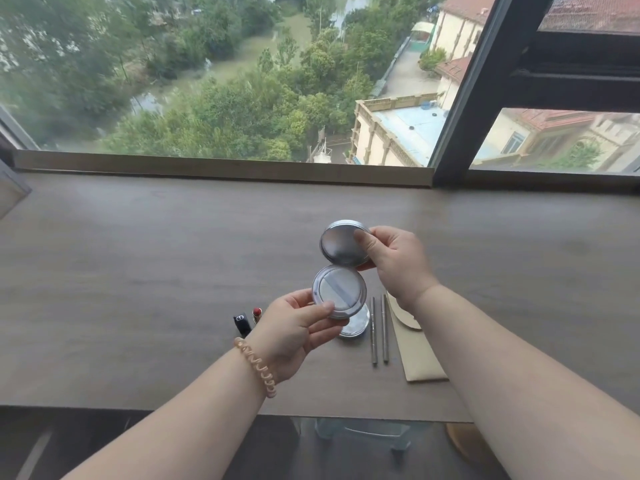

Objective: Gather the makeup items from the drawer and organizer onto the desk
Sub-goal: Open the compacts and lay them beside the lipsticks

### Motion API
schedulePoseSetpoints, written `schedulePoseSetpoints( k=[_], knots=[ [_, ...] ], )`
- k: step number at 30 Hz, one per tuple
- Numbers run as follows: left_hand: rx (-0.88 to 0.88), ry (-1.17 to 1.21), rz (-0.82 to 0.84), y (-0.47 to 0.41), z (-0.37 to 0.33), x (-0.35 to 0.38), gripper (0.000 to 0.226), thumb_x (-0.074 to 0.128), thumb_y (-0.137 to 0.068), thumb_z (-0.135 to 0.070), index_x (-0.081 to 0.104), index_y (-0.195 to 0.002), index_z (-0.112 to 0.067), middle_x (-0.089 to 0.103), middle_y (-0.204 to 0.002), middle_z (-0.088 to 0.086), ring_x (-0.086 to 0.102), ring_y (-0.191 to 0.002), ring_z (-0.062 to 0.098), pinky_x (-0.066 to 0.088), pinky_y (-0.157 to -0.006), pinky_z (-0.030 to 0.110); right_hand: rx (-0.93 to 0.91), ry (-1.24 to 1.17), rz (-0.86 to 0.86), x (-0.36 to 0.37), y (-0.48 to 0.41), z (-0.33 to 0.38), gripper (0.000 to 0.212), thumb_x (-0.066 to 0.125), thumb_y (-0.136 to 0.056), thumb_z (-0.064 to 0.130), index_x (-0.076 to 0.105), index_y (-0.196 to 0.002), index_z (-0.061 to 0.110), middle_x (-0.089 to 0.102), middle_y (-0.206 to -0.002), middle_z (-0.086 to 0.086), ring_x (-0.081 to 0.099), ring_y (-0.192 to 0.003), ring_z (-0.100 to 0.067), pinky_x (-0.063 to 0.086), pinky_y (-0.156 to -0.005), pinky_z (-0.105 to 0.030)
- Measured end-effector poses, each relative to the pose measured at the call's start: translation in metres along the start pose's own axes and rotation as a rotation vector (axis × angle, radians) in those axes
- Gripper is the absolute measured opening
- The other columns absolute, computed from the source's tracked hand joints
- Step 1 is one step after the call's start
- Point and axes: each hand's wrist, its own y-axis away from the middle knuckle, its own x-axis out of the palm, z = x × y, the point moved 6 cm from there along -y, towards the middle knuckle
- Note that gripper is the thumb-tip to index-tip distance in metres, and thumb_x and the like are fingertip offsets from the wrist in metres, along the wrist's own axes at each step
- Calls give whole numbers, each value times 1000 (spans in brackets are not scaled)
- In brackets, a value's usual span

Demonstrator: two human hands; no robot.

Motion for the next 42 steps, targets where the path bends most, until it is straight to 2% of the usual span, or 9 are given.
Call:
schedulePoseSetpoints(
  k=[5,10,15,23,27,31,36,39,42],
  knots=[
    [-52,31,-83,-5,25,-17,13,57,-87,1,64,-97,-4,74,-84,14,71,-74,23,60,-65,26,146,-4,78,14,4,-31,27,60,-91,26,66,-88,0,67,-80,-12,66,-73,-28,54,-80,-49],
    [-91,72,-224,-14,52,-39,13,56,-89,2,64,-98,-3,72,-86,15,70,-74,26,58,-61,25,266,10,150,29,11,-67,10,63,-89,27,64,-96,21,68,-91,-3,63,-79,-19,50,-90,-45],
    [-132,96,-361,-25,76,-59,15,53,-89,5,63,-99,-1,69,-95,18,67,-84,29,58,-58,25,339,153,173,33,22,-95,37,63,-88,33,55,-123,24,64,-108,5,59,-101,-11,46,-92,-32],
    [-96,44,-610,-39,89,-77,29,54,-86,8,52,-111,-7,63,-89,8,63,-71,21,56,-53,22,163,808,153,16,32,-116,46,60,-84,30,50,-129,27,52,-131,6,40,-126,-17,34,-103,-37],
    [-53,43,-729,-40,97,-79,30,55,-86,6,50,-111,-11,62,-84,5,62,-69,18,54,-47,19,99,994,234,17,36,-123,55,64,-81,37,45,-133,31,46,-138,9,35,-130,-14,25,-104,-32],
    [-28,-116,-789,-41,99,-81,21,60,-84,-1,54,-102,-9,66,-79,7,62,-56,15,50,-42,19,125,1063,320,21,38,-130,70,66,-80,43,34,-141,33,27,-152,6,19,-140,-14,13,-111,-35],
    [-66,-192,-887,-38,98,-87,19,69,-77,-10,52,-86,-15,61,-63,6,61,-52,23,59,-68,40,160,1104,333,27,32,-138,82,67,-77,47,23,-145,32,20,-155,2,13,-142,-16,8,-114,-36],
    [-83,-226,-891,-34,98,-87,30,73,-67,-23,49,-84,-19,64,-74,5,69,-71,27,58,-77,47,147,1102,317,29,31,-141,84,66,-76,45,20,-146,31,22,-154,4,15,-142,-15,9,-114,-35],
    [-113,-221,-920,-25,96,-80,33,70,-65,-28,54,-91,-17,65,-86,6,64,-78,26,56,-80,46,124,1079,293,28,31,-141,88,66,-76,44,18,-147,28,28,-150,8,17,-140,-13,10,-113,-34]
  ],
)
